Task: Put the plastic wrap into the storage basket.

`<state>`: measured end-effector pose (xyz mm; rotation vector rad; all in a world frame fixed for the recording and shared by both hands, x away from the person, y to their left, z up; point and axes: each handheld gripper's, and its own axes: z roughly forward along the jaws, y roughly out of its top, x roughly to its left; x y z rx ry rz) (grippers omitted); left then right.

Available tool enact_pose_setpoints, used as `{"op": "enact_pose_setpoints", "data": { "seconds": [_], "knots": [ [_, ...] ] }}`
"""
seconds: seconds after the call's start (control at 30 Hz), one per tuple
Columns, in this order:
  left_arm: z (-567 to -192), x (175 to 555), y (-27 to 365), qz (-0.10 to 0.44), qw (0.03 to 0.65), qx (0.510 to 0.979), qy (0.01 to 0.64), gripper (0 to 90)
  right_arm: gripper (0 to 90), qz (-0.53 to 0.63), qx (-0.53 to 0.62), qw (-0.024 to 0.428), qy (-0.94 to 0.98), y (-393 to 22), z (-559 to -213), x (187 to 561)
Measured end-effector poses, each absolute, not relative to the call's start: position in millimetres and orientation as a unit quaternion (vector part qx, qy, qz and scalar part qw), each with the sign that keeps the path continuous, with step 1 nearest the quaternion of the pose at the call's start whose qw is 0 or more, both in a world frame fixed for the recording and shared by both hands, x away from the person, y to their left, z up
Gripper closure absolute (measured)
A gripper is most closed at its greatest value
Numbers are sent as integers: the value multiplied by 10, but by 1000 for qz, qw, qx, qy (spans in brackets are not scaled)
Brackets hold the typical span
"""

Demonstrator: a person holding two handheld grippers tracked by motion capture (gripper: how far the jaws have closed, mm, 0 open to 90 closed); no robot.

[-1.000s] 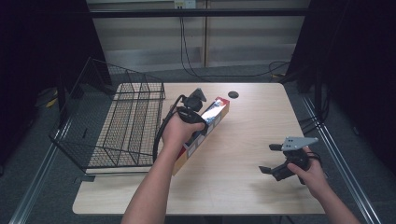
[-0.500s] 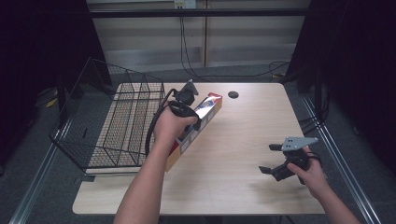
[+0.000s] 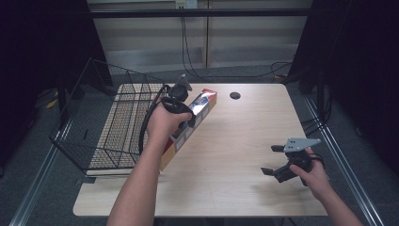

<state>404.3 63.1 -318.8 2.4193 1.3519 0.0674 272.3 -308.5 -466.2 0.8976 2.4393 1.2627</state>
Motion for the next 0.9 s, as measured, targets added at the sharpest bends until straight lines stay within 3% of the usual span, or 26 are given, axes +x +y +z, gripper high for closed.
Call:
{"op": "enact_pose_setpoints", "data": {
  "seconds": [0.9],
  "knots": [
    [-2885, 4054, 899, 38, 188, 842, 504, 433, 17, 435, 309, 127, 836, -3088, -4656, 2723]
  ]
}}
